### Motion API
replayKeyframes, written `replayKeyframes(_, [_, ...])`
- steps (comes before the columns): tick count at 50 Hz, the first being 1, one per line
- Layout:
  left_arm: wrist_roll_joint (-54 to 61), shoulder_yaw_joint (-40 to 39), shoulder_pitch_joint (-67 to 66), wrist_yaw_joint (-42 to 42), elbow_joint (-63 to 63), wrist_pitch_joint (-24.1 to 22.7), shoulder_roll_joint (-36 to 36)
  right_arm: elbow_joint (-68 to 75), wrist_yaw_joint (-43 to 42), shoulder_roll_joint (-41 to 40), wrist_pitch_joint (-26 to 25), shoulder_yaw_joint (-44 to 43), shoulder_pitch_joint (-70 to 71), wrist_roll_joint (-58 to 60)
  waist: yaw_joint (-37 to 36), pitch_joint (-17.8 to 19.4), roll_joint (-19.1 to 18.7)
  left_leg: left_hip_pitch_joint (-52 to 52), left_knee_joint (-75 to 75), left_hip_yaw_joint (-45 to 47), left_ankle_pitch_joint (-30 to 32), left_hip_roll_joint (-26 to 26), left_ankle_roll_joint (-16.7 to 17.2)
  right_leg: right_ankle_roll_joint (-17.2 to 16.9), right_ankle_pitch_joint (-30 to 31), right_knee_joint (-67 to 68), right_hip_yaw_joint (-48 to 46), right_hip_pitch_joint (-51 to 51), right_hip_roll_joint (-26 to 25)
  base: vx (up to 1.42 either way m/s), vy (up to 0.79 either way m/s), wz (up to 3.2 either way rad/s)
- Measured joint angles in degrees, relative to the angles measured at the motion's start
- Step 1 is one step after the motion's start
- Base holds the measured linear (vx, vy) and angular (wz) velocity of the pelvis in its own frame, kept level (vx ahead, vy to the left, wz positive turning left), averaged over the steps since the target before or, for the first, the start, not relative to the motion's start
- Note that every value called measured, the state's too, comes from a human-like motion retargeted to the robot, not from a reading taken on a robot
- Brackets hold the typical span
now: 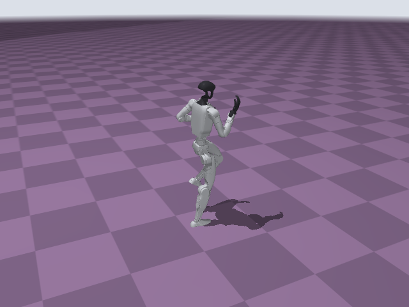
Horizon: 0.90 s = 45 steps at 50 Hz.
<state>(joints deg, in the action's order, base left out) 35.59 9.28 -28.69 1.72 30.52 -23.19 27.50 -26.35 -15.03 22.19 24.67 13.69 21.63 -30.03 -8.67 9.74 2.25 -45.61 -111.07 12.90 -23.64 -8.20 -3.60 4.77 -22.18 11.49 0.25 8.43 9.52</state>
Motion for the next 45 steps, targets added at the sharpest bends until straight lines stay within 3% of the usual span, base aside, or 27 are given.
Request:
replayKeyframes(3, [1.07,-0.21,-3.75,-1.31,0.43,0.87,7.03,-9.04,-3.39,-2.45,1.71,-0.51,3.27,-0.56,-3.81,-4.77,2.78,5.33,14.87,2.35,3.76,3.23,-0.91,-4.42,10.05,-8.75,-0.13,1.15,2.08,0.17,0.07,0.10])
replayKeyframes(6, [1.61,-1.13,-5.89,-2.78,-1.18,1.93,8.10,-14.92,-0.91,-3.74,0.55,-1.29,1.58,-2.19,-5.65,-7.33,3.79,18.05,39.14,3.55,12.08,6.11,-0.14,-7.16,18.52,-10.52,2.49,1.03,2.14,0.15,0.09,-0.45])
replayKeyframes(8, [-0.47,-0.92,-5.49,-1.83,-3.89,2.03,5.46,-16.99,2.42,-3.96,-0.62,-1.44,-2.59,-3.27,-4.70,-7.20,2.47,30.20,60.23,3.00,20.22,7.41,1.00,-7.59,22.25,-8.73,4.14,1.48,0.21,0.14,0.12,-0.36])
replayKeyframes(10, [-6.14,0.88,-2.90,1.12,-8.20,1.06,0.73,-17.31,5.28,-3.09,-0.53,-0.27,-8.48,-3.50,-1.51,-6.27,-1.56,43.12,81.03,1.27,25.20,6.28,4.08,-6.45,24.21,-1.47,3.42,-0.14,-4.47,0.06,0.17,0.07])
replayKeyframes(12, [-14.92,3.21,2.51,4.26,-14.68,0.06,-4.48,-14.57,8.34,-1.83,0.47,2.16,-13.52,-3.13,2.96,-7.38,-5.10,48.89,92.02,0.48,17.76,2.91,5.73,-6.49,21.73,23.64,-1.16,-14.32,-8.64,-0.10,0.16,0.23])
replayKeyframes(13, [-18.21,4.70,6.53,7.43,-17.96,-0.12,-7.09,-12.56,8.98,-1.01,-0.24,2.81,-15.46,-1.87,4.89,-7.56,-5.36,49.90,95.11,0.96,13.15,2.51,5.15,-6.94,19.55,38.56,-3.38,-23.29,-8.25,-0.15,0.11,0.24])
replayKeyframes(15, [-21.05,7.14,16.50,14.01,-23.00,-0.49,-10.23,-7.51,8.50,0.15,-1.74,4.29,-19.01,-0.75,9.12,-2.70,-4.27,54.83,98.90,1.91,6.41,3.29,1.45,-5.08,11.20,64.25,-6.16,-34.01,-5.14,-0.16,0.08,0.40])
replayKeyframes(17, [-23.39,10.05,30.63,20.58,-26.64,-1.26,-11.17,0.17,4.54,-0.05,-1.26,6.14,-22.83,2.07,11.44,3.77,-1.24,56.31,95.39,1.00,1.28,5.42,-3.20,-2.08,3.08,83.50,-5.28,-41.56,-1.37,-0.21,0.07,0.44])
replayKeyframes(18, [-25.62,11.40,38.26,23.19,-27.50,-1.20,-11.12,3.89,2.40,-0.19,-0.76,6.12,-25.34,4.09,11.64,5.73,-0.03,54.75,91.68,0.44,-0.57,6.09,-3.97,-0.97,1.15,90.50,-4.33,-45.77,-0.34,-0.20,0.07,0.32])
replayKeyframes(20, [-30.47,12.53,51.93,24.88,-26.29,-0.05,-10.76,7.16,1.44,0.93,-0.14,2.92,-32.54,6.18,11.59,4.81,0.56,48.01,84.76,0.12,-2.10,5.89,-2.47,0.29,0.25,98.94,-3.72,-55.37,0.07,-0.09,0.06,0.27])
replayKeyframes(21, [-32.48,11.77,56.08,24.52,-23.69,0.57,-10.62,5.13,3.55,2.97,-0.02,-0.10,-38.06,4.21,12.24,1.99,-0.51,45.12,84.89,-0.04,-0.62,5.14,-0.97,0.84,0.30,99.12,-5.01,-58.50,0.20,0.05,0.05,0.34])
replayKeyframes(24, [-35.81,9.87,59.73,26.03,-13.35,0.83,-10.54,-3.06,9.84,11.47,0.00,-9.29,-55.29,-2.92,16.15,-5.67,-5.24,43.09,93.43,-1.94,10.85,3.01,3.96,1.56,1.59,89.98,-10.51,-57.61,-0.55,0.20,0.01,0.52])
replayKeyframes(27, [-33.24,11.08,52.72,26.71,-4.12,-2.29,-11.42,-5.55,12.90,16.97,0.03,-15.44,-67.91,-4.82,18.78,-9.25,-8.61,48.03,104.26,-4.74,29.73,1.43,9.25,0.41,7.77,65.88,-14.79,-42.19,-4.36,0.25,-0.07,0.61])
replayKeyframes(28, [-31.50,11.58,49.53,24.74,-2.19,-3.27,-11.76,-4.63,13.74,16.77,-0.36,-16.36,-70.33,-4.59,18.50,-9.97,-8.20,48.56,103.65,-4.54,33.05,1.69,9.34,-0.23,11.06,55.28,-15.06,-35.49,-5.04,0.20,-0.10,0.66])
replayKeyframes(30, [-27.37,11.56,42.67,18.23,0.89,-3.75,-11.93,-1.79,14.77,15.00,-2.10,-16.90,-71.76,-2.74,16.63,-11.10,-3.62,43.13,86.73,-1.74,27.81,5.02,4.83,-3.02,20.03,32.72,-11.43,-22.64,-3.47,0.12,-0.09,0.59])
replayKeyframes(32, [-22.03,10.40,37.05,12.65,2.14,-3.34,-10.74,1.79,14.58,13.33,-4.56,-15.60,-66.57,-1.20,13.49,-10.22,1.03,28.18,51.29,1.93,15.92,5.45,1.17,-6.30,28.67,14.36,-4.38,-13.36,-1.17,0.02,-0.03,0.17])
replayKeyframes(33, [-18.78,10.21,34.74,12.34,2.17,-3.70,-10.43,3.53,13.95,12.69,-5.92,-15.65,-63.00,-0.07,10.90,-8.24,1.99,21.36,34.35,3.49,12.23,4.08,0.65,-7.83,29.86,7.59,-1.04,-8.64,-0.32,0.00,0.00,0.00])
replayKeyframes(35, [-13.54,10.56,29.92,10.68,0.60,-2.89,-9.13,9.15,11.05,9.81,-7.77,-12.47,-53.56,2.13,6.47,-6.41,4.35,5.87,7.25,4.01,6.12,4.35,-0.90,-8.89,21.29,0.89,1.63,-4.18,2.77,-0.12,-0.04,-0.06])
replayKeyframes(38, [-13.04,8.83,22.18,11.76,-7.13,-5.58,-5.55,17.67,1.75,4.68,-2.95,-3.88,-33.52,3.34,-0.11,-0.07,3.38,-15.74,-20.45,0.76,3.08,2.91,3.56,-4.82,1.83,-1.81,0.51,-0.09,3.33,-0.18,-0.04,-0.60])
replayKeyframes(40, [-8.28,5.75,15.49,11.06,-14.05,-6.50,-3.76,17.32,-3.50,2.98,-0.45,-0.44,-17.53,1.95,-3.57,8.50,1.34,-19.59,-27.74,-2.06,0.24,2.16,4.87,-0.81,-2.28,-0.30,3.15,3.90,2.60,-0.15,-0.02,-1.30])
replayKeyframes(42, [-2.25,2.51,6.12,7.03,-15.68,-4.98,-0.84,9.85,-3.43,1.22,0.28,-1.28,-6.17,-0.04,-3.89,10.03,1.13,-19.97,-25.91,-3.19,-1.30,-0.11,0.67,-0.47,0.50,-0.02,3.48,4.87,1.92,0.03,-0.05,-0.17])
replayKeyframes(45, [0.60,1.79,-6.36,3.17,-9.06,-4.37,9.87,-7.59,-2.81,-0.84,1.69,-4.59,-4.10,-1.92,-5.44,0.13,5.47,-18.07,-11.07,0.85,2.39,0.83,-4.66,-5.32,16.50,-12.30,-1.07,5.34,3.56,0.27,-0.01,0.85])
